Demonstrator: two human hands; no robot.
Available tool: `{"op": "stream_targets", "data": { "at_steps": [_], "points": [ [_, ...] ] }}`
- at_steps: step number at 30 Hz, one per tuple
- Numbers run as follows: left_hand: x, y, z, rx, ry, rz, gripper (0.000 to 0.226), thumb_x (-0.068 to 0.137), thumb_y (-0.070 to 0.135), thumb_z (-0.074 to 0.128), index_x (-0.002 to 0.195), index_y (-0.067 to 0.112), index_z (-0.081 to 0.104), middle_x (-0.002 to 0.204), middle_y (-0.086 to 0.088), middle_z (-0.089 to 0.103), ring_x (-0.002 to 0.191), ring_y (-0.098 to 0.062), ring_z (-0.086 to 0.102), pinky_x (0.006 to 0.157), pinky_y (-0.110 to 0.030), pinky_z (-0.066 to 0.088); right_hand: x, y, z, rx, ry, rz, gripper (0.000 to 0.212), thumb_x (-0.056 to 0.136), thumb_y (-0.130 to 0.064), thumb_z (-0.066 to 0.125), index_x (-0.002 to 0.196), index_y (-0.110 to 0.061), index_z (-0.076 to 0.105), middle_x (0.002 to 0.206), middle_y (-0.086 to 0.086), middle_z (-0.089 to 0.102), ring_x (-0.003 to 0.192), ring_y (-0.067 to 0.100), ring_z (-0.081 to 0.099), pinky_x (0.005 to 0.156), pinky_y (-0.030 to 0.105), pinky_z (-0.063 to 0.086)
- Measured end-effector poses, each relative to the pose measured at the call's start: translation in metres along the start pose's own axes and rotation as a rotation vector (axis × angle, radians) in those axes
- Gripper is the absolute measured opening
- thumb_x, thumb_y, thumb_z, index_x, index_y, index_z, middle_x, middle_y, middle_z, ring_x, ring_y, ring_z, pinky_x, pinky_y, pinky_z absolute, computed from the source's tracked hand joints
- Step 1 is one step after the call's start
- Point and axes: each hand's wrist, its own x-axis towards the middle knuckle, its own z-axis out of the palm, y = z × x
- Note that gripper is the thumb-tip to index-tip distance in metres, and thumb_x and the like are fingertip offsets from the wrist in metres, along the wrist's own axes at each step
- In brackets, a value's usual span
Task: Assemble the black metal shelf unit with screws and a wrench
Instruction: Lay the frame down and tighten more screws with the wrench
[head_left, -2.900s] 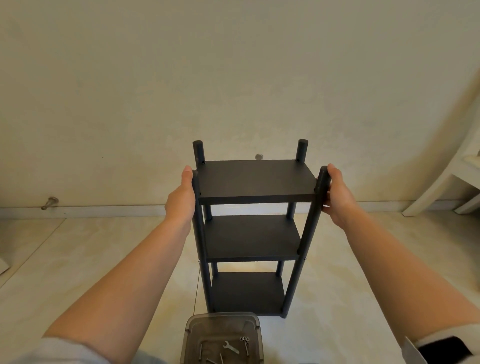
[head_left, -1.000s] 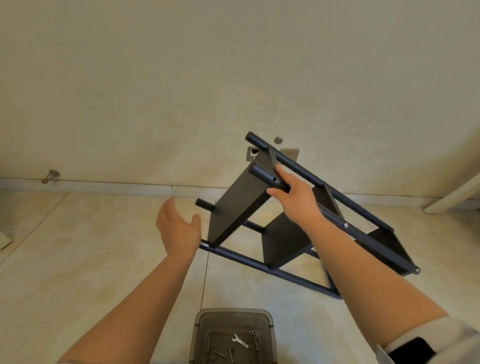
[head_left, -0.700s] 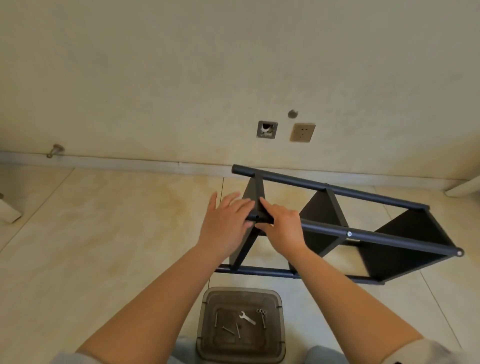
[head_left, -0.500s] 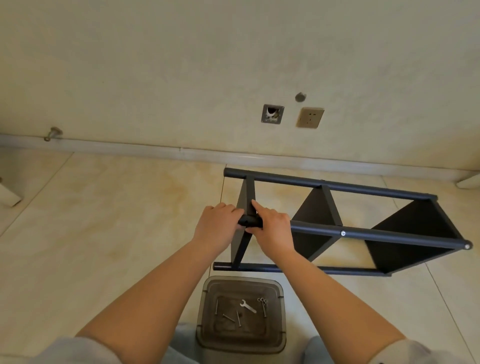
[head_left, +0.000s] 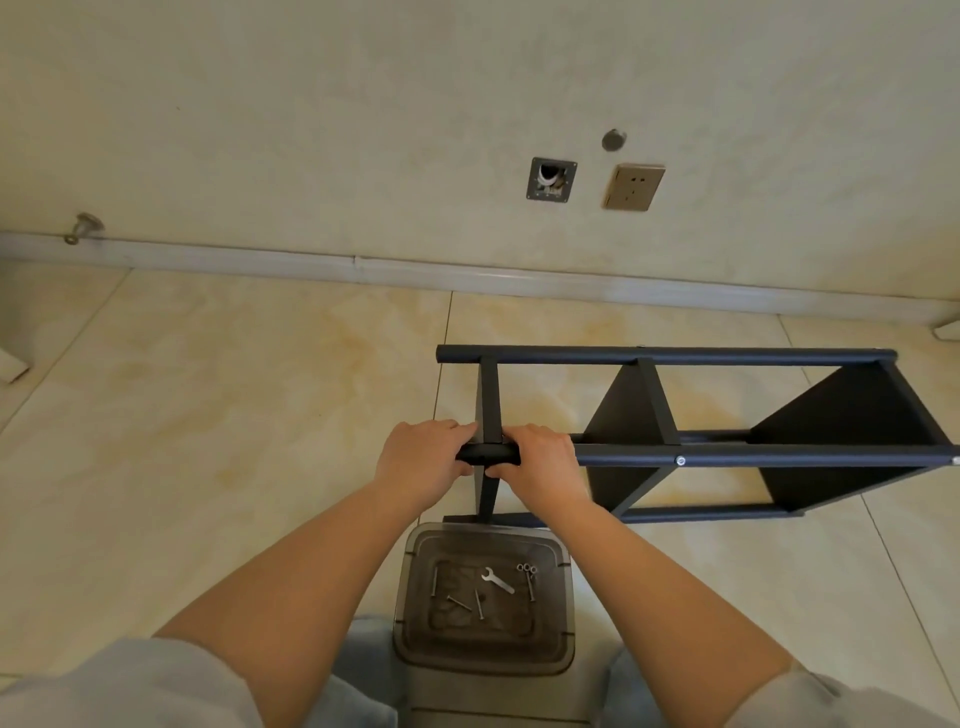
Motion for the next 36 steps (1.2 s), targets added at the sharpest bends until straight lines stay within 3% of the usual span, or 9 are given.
{"op": "stream_targets", "data": {
  "at_steps": [9,21,24,26,28,30,32,34,36],
  "points": [
    [-0.002,0.001,0.003,-0.152,-0.019,-0.031,0.066,0.095,0.028,0.054,0.15,0.026,0.018,0.125,-0.001,0.056,0.11,-0.021,0.053,0.093,-0.032,0.043,-0.004,-0.003,-0.006,-0.175,-0.029,-0.111,0.04,0.095,-0.039,0.05,0.13,-0.02,0.047,0.121,-0.001,0.054,0.108,0.018,0.052,0.096,0.035,0.037],
    [-0.001,0.003,0.004,-0.118,-0.045,0.007,0.063,0.097,0.027,0.051,0.15,0.026,0.018,0.126,-0.003,0.052,0.112,-0.02,0.05,0.091,-0.028,0.041,-0.003,0.002,-0.007,-0.287,-0.077,-0.224,0.042,0.098,-0.035,0.045,0.137,-0.02,0.04,0.119,0.0,0.051,0.109,0.02,0.049,0.094,0.035,0.037],
    [-0.001,0.003,0.005,-0.14,-0.039,0.003,0.063,0.096,0.027,0.052,0.15,0.026,0.019,0.123,-0.002,0.052,0.11,-0.019,0.05,0.09,-0.028,0.041,-0.016,0.008,0.005,-0.243,0.114,-0.217,0.043,0.092,-0.027,0.059,0.132,-0.016,0.049,0.116,0.003,0.056,0.107,0.023,0.053,0.095,0.035,0.04],
    [-0.002,0.003,0.005,-0.158,-0.042,-0.001,0.063,0.096,0.028,0.052,0.15,0.027,0.019,0.121,-0.001,0.051,0.107,-0.018,0.05,0.088,-0.026,0.041,-0.033,0.009,0.017,-0.143,0.402,-0.165,0.038,0.075,-0.018,0.077,0.11,-0.012,0.063,0.101,0.005,0.062,0.092,0.024,0.06,0.082,0.034,0.05],
    [-0.001,0.0,0.005,-0.183,-0.032,0.001,0.063,0.096,0.029,0.053,0.15,0.028,0.02,0.121,-0.001,0.048,0.106,-0.018,0.051,0.088,-0.025,0.041,-0.048,0.005,0.03,-0.053,0.459,-0.104,0.029,0.072,-0.018,0.078,0.097,-0.012,0.065,0.093,0.003,0.062,0.084,0.019,0.06,0.075,0.03,0.051],
    [-0.001,-0.002,0.006,-0.21,-0.021,-0.006,0.062,0.096,0.03,0.052,0.149,0.029,0.021,0.121,0.0,0.047,0.106,-0.018,0.051,0.088,-0.026,0.041,-0.054,0.002,0.042,0.19,0.287,0.095,0.026,0.086,-0.021,0.066,0.11,-0.016,0.059,0.107,0.0,0.059,0.093,0.013,0.056,0.083,0.026,0.051],
    [-0.001,-0.002,0.007,-0.207,-0.007,-0.008,0.061,0.096,0.03,0.051,0.149,0.029,0.022,0.121,0.0,0.047,0.107,-0.018,0.052,0.088,-0.026,0.042,-0.048,0.009,0.048,0.534,0.145,0.46,0.043,0.091,-0.018,0.057,0.132,-0.022,0.044,0.129,0.0,0.05,0.11,0.014,0.054,0.093,0.028,0.049],
    [-0.001,-0.002,0.009,-0.183,0.009,0.001,0.059,0.097,0.03,0.048,0.15,0.028,0.021,0.121,0.0,0.047,0.106,-0.018,0.052,0.088,-0.026,0.042,-0.039,0.017,0.045,0.835,0.225,0.731,0.062,0.091,-0.009,0.054,0.146,-0.022,0.027,0.147,0.003,0.036,0.129,0.024,0.044,0.103,0.038,0.044],
    [-0.001,0.0,0.011,-0.155,0.02,0.014,0.059,0.098,0.03,0.046,0.15,0.026,0.019,0.121,-0.001,0.046,0.106,-0.018,0.051,0.088,-0.026,0.043,-0.032,0.013,0.039,0.956,0.203,0.797,0.07,0.093,-0.004,0.05,0.15,-0.021,0.014,0.149,0.006,0.031,0.131,0.028,0.041,0.105,0.039,0.041]
  ]
}}
